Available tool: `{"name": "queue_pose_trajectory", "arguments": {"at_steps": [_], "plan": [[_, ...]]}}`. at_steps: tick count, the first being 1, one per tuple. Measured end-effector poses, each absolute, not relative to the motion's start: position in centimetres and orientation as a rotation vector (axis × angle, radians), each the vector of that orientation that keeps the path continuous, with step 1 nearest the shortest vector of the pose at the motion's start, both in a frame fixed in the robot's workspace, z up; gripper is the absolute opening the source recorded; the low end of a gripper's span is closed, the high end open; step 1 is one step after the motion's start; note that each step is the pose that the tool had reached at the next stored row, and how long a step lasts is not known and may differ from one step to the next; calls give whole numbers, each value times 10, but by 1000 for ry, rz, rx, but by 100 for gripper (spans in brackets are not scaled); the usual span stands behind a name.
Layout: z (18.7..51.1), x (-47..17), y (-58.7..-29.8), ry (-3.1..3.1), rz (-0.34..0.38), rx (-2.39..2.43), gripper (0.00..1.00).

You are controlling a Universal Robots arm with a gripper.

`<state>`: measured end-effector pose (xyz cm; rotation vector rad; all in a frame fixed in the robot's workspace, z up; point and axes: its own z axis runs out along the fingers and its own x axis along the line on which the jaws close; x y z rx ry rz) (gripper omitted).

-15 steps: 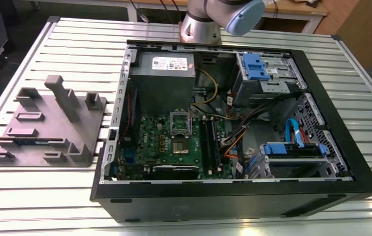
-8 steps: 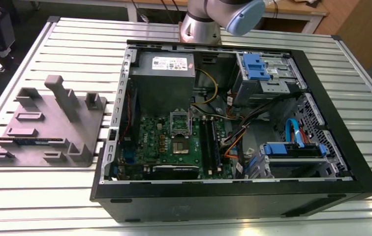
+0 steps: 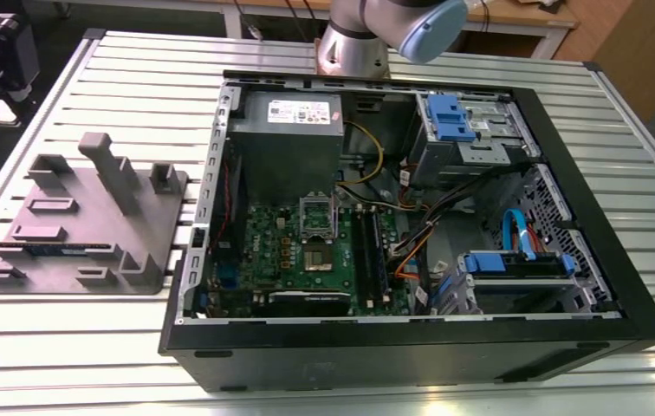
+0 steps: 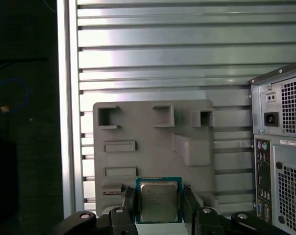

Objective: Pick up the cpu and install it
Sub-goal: 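Pick up the cpu and move it towards the insertion slot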

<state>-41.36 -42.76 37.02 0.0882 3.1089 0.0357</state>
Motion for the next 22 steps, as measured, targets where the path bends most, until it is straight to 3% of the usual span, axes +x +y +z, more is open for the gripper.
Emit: {"name": "queue_pose_trajectory", "arguments": {"at_steps": [22], "plan": [[370,-378,-428,3109,36,88,47]]}}
